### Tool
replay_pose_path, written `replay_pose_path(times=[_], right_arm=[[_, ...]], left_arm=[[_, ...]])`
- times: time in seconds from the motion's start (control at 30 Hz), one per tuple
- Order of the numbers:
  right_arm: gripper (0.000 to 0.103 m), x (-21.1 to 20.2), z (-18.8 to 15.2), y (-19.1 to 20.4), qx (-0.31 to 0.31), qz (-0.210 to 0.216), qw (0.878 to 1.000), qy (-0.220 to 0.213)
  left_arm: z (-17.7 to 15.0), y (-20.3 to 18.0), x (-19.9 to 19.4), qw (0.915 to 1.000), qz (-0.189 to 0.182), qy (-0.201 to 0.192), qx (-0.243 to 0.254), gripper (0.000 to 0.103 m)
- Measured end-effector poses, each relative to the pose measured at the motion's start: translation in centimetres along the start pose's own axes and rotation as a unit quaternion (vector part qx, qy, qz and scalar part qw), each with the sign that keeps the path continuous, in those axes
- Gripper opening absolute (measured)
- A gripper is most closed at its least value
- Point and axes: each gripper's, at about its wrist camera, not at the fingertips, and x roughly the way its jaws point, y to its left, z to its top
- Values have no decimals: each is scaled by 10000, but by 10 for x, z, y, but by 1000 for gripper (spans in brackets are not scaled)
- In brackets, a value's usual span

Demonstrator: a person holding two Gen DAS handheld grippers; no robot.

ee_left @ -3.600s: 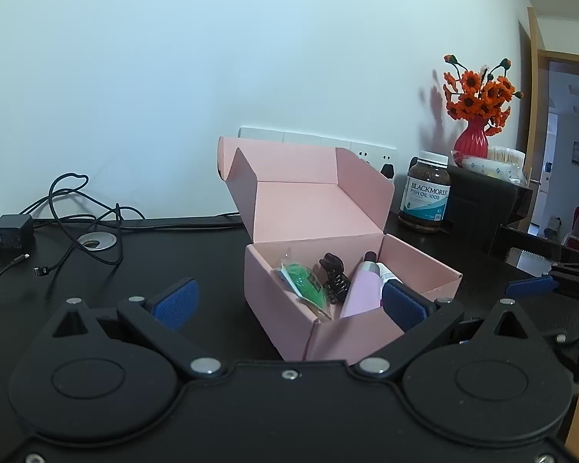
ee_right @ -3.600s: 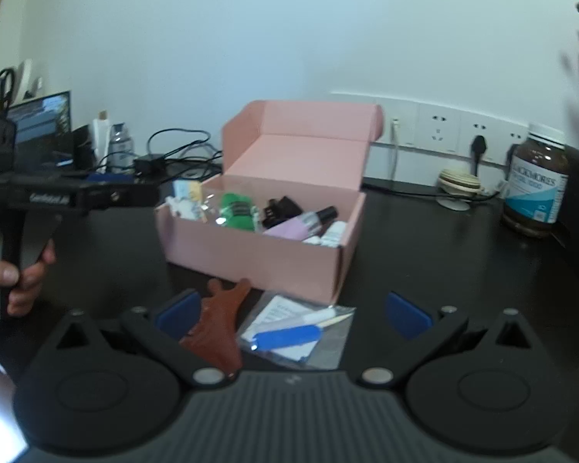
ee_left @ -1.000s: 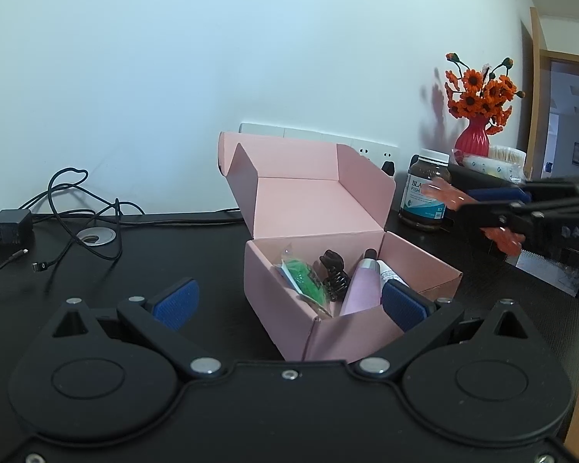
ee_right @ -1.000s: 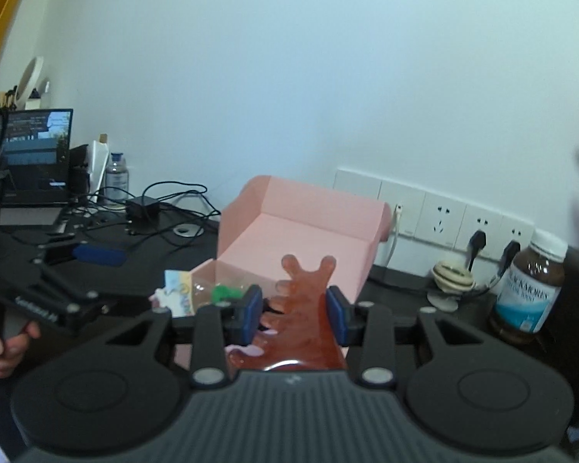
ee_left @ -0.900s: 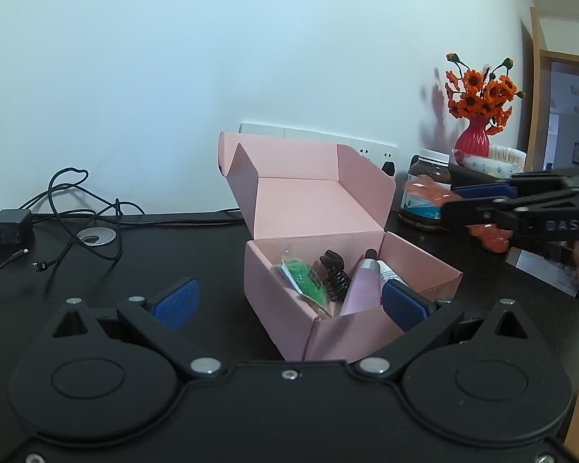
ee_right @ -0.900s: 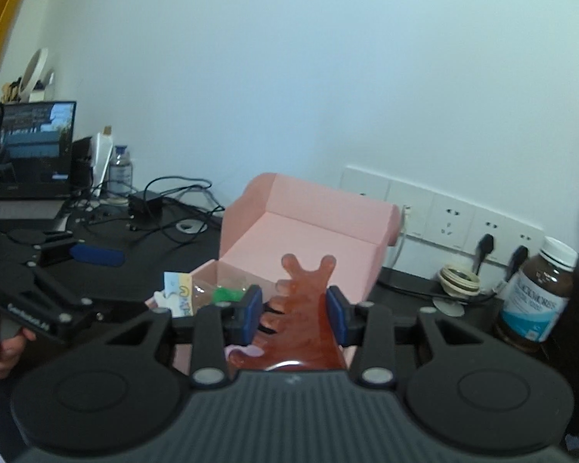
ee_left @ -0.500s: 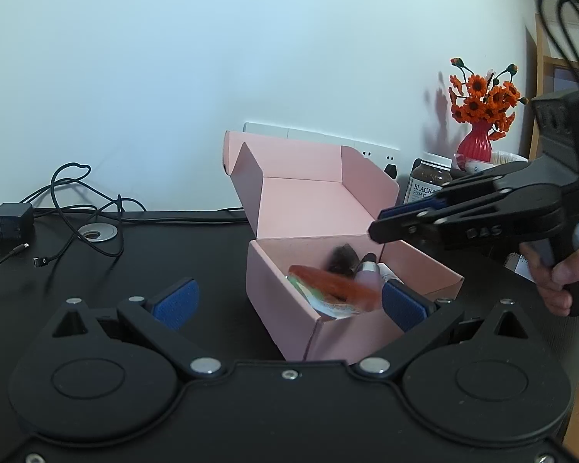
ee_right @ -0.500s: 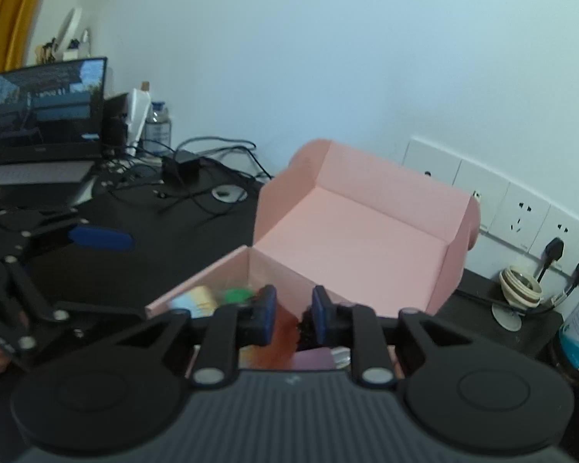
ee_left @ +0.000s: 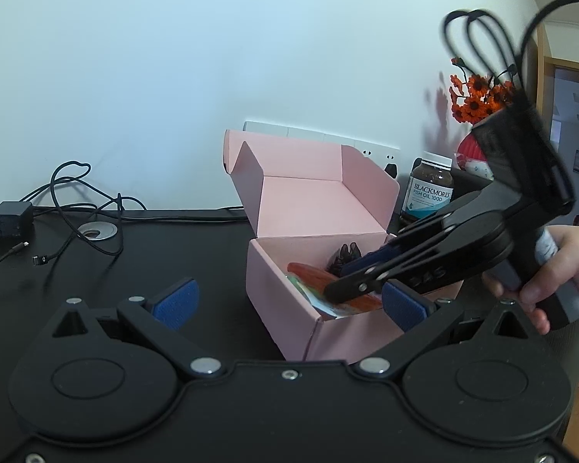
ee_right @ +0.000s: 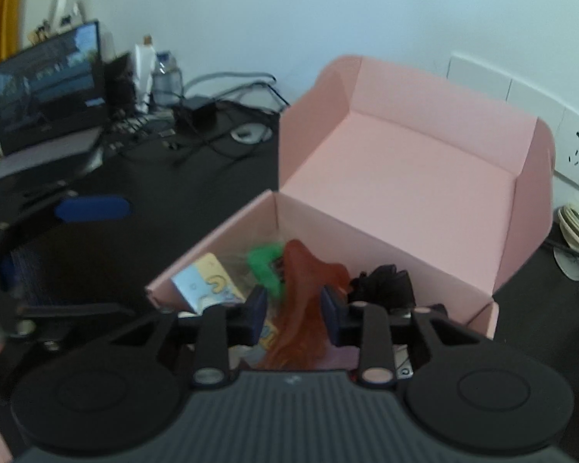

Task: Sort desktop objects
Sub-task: 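Lower the comb into the pink box with the right gripper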

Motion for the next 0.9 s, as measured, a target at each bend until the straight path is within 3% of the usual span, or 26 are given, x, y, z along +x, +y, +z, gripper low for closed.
replay_pose_path(times=[0.23, 0.47, 0.53, 0.6, 0.77, 0.9], right_arm=[[19, -5, 1, -3, 66, -32, 10000, -57], [16, -22, 3, -22, 563, 376, 9972, -315], [16, -22, 1, -23, 538, 506, 9970, -219], [9, -18, -1, -20, 385, 535, 9978, -79], [9, -16, -3, -19, 273, 616, 9977, -30], [9, -19, -2, -22, 425, 1009, 9940, 33]], left_arm=[[0, 0, 1, 10000, -28, 23, 23, 103], [0, 1, 3, 10000, -24, 38, -17, 103], [0, 2, 3, 10000, -25, 45, -24, 103], [0, 2, 3, 10000, -27, 51, -21, 103], [1, 2, 4, 10000, -25, 56, -16, 103], [1, 3, 4, 10000, -28, 63, -54, 103]])
